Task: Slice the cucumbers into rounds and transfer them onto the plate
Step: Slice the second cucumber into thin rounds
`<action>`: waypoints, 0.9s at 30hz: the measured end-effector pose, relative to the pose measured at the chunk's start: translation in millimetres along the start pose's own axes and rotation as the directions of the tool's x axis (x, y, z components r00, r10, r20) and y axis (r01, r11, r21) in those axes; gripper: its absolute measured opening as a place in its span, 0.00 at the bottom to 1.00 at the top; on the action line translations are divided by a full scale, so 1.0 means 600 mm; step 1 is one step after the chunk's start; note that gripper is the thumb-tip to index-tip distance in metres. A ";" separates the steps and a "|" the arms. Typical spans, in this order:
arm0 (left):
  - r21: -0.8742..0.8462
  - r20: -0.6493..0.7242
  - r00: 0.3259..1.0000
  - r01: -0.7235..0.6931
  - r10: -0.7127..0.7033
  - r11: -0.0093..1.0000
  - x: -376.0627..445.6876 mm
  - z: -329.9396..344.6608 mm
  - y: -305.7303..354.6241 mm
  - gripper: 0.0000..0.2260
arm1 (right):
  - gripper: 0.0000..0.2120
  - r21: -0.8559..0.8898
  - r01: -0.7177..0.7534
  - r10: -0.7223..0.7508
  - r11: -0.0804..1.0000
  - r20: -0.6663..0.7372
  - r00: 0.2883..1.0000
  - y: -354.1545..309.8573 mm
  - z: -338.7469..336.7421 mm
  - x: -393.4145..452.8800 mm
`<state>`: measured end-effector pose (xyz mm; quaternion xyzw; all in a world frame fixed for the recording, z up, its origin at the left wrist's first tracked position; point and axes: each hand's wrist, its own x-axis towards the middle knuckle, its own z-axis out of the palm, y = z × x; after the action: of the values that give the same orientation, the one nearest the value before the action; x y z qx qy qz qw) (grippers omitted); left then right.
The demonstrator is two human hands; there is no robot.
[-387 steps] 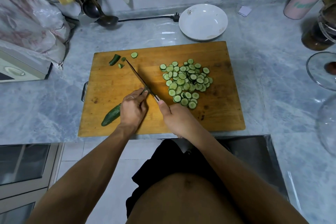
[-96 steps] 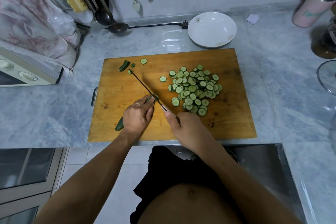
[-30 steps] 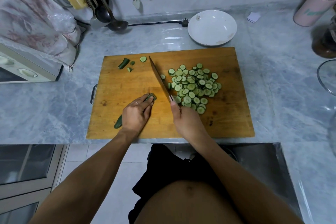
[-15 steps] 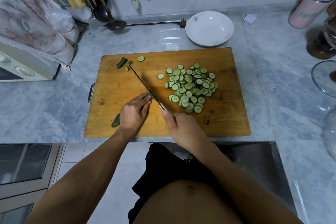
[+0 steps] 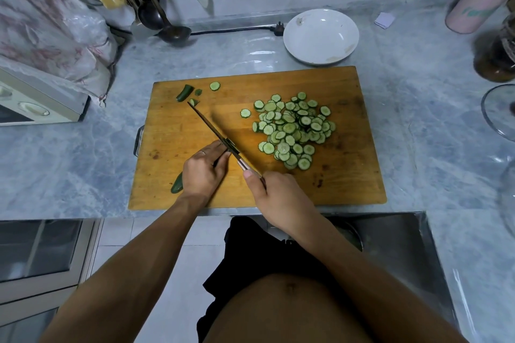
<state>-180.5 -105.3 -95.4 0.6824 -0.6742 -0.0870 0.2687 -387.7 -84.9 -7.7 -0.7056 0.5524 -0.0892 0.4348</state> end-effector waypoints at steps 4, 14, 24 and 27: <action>0.030 0.011 1.000 -0.009 0.009 1.000 0.001 -0.001 -0.002 0.18 | 0.25 -0.009 0.004 -0.004 1.000 0.009 1.000 -0.005 -0.003 0.000; 0.065 0.008 1.000 -0.025 0.025 0.998 0.004 -0.001 -0.005 0.18 | 0.25 -0.019 0.000 0.001 1.000 0.034 0.999 -0.013 -0.004 0.002; 0.037 -0.042 0.999 -0.026 0.027 0.999 0.000 0.006 -0.004 0.16 | 0.27 0.021 -0.093 0.091 0.995 0.069 0.993 -0.012 0.022 0.053; 0.047 -0.064 0.997 -0.036 0.039 0.998 -0.002 0.005 -0.002 0.14 | 0.27 -0.013 -0.107 0.108 0.994 0.042 0.993 -0.012 0.039 0.057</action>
<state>-181.1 -105.0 -98.9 0.6780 -0.6797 -0.0442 0.2763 -355.6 -101.8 -29.1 -0.6789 0.5806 -0.0476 0.4469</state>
